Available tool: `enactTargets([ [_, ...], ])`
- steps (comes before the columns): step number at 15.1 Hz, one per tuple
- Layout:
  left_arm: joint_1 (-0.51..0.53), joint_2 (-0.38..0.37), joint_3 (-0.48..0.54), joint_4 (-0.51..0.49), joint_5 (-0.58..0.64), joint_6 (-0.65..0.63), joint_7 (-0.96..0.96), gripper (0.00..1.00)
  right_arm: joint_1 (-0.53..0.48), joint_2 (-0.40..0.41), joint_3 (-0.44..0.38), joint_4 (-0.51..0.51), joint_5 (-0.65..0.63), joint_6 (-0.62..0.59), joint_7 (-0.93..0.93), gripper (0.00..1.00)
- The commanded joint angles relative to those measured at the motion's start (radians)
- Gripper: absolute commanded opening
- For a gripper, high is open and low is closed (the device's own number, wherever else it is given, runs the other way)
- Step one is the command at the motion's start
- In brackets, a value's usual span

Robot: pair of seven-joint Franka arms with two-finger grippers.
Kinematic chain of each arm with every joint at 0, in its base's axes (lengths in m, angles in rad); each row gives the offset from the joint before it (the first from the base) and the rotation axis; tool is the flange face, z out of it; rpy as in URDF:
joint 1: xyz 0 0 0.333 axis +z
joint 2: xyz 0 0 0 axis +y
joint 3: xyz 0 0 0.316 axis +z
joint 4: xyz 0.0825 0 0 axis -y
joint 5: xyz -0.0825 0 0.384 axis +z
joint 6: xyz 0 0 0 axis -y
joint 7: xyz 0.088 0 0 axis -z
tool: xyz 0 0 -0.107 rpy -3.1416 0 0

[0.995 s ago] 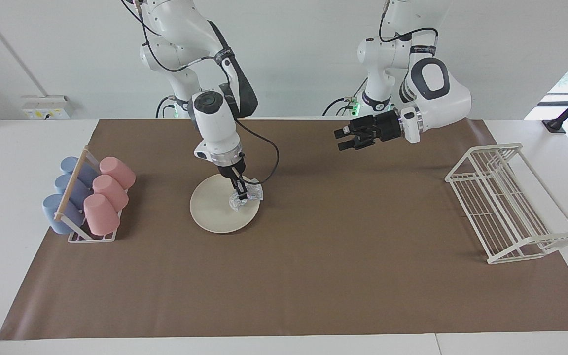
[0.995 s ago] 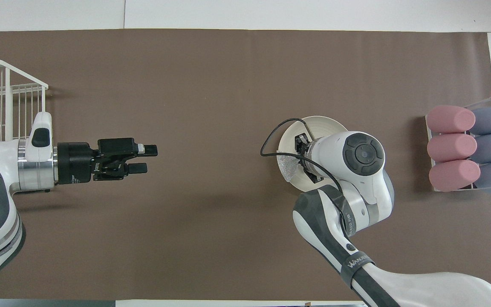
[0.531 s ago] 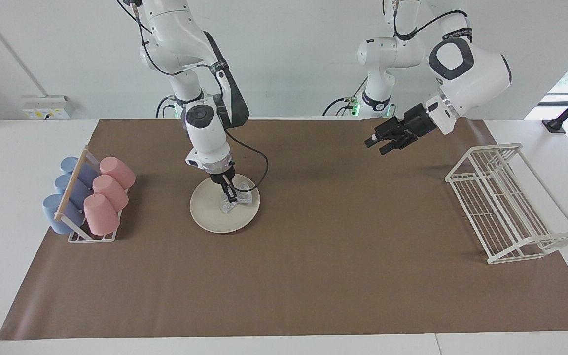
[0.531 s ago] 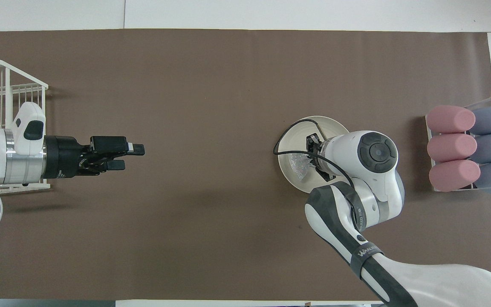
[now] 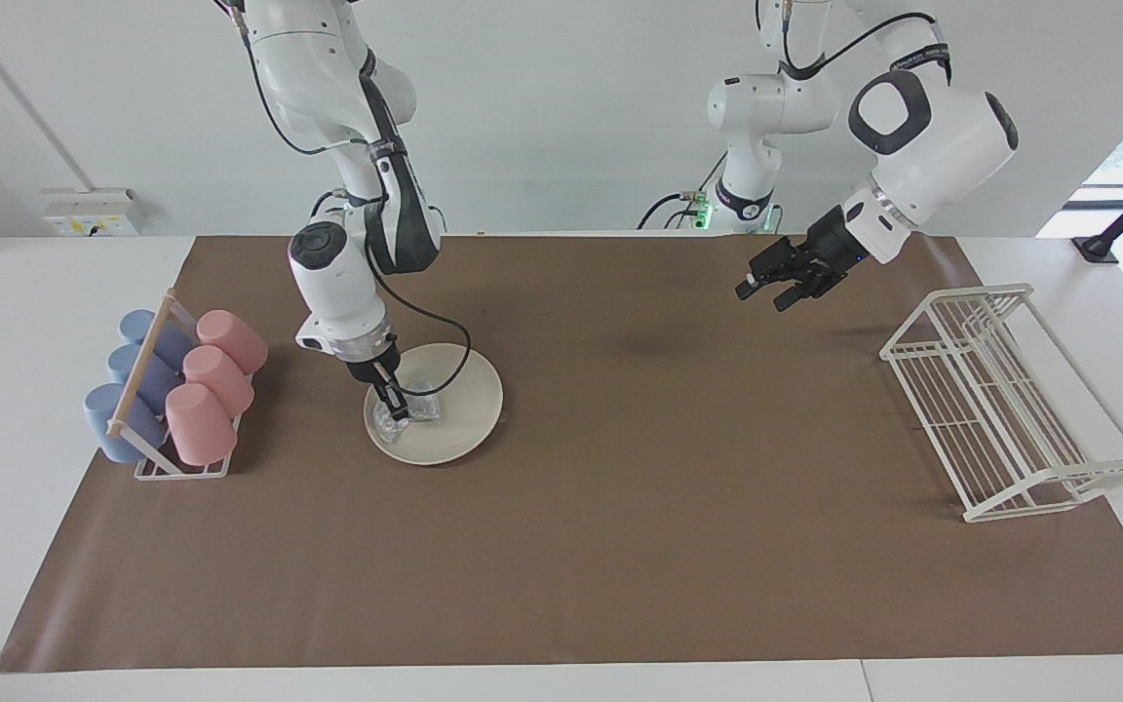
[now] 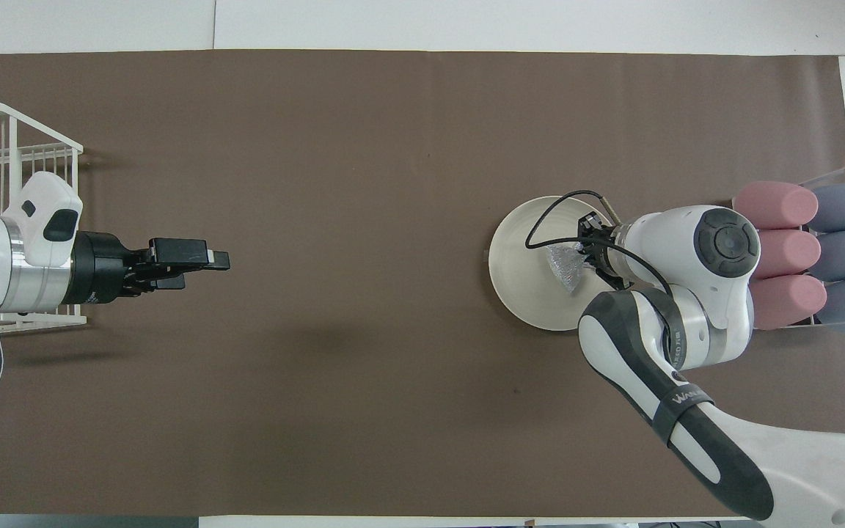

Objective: Wipe plate with sponge
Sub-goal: 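Rub the scrubber over the plate surface with the right gripper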

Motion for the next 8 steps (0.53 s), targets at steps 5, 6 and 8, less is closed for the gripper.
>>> enactTargets([
  [5,0.023,0.015,-0.007,0.014,0.070,0.051,-0.033,1.00,0.187,-0.001,0.008,-0.019,-0.018,0.061,0.346,0.00],
  [6,0.025,0.015,-0.007,0.014,0.069,0.051,-0.033,1.00,0.186,-0.001,0.006,-0.019,-0.018,0.060,0.341,0.00],
  [8,0.031,0.015,-0.005,0.014,0.070,0.055,-0.033,1.00,0.174,-0.001,0.006,-0.019,-0.018,0.058,0.292,0.00],
])
